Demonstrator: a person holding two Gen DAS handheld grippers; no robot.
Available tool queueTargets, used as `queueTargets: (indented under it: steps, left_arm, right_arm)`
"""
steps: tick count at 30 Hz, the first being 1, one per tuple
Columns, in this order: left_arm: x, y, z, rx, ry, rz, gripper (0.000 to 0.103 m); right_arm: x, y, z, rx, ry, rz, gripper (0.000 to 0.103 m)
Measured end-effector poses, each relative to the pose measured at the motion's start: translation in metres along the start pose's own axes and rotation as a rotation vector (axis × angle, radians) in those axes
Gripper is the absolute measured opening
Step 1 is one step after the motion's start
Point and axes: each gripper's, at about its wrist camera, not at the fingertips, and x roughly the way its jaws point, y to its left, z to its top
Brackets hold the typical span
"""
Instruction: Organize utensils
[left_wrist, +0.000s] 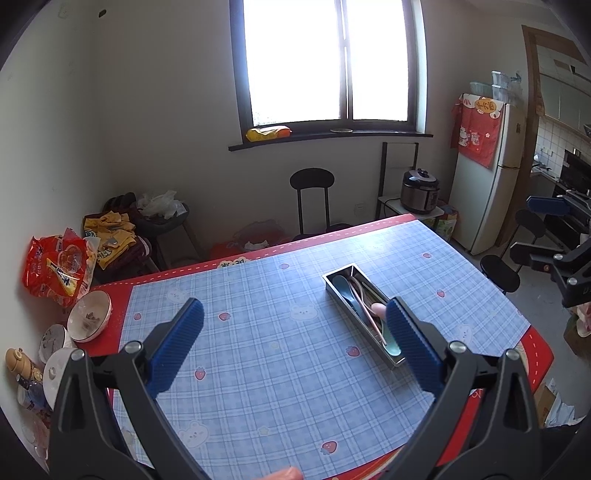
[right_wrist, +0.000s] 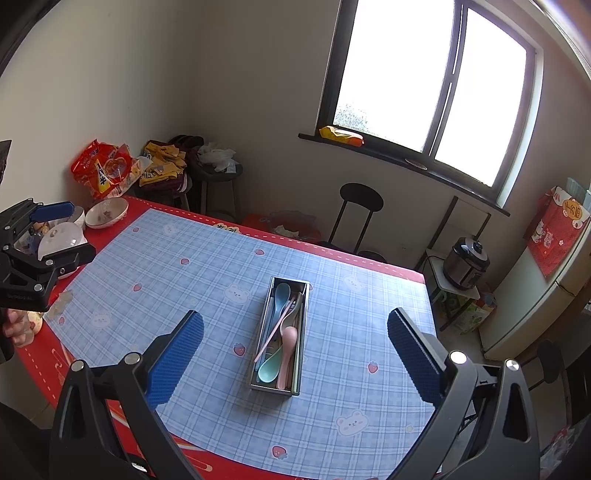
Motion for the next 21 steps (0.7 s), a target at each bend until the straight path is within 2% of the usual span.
queueTargets:
  steps: [21]
  left_arm:
    - [-0.0011, 0.0020, 0.0029, -0.017, -0.006, 0.007, 0.098]
  right_arm:
    - [-0.0076, 0.0040, -0.0053, 0.013, 0.004, -0.016, 0.097]
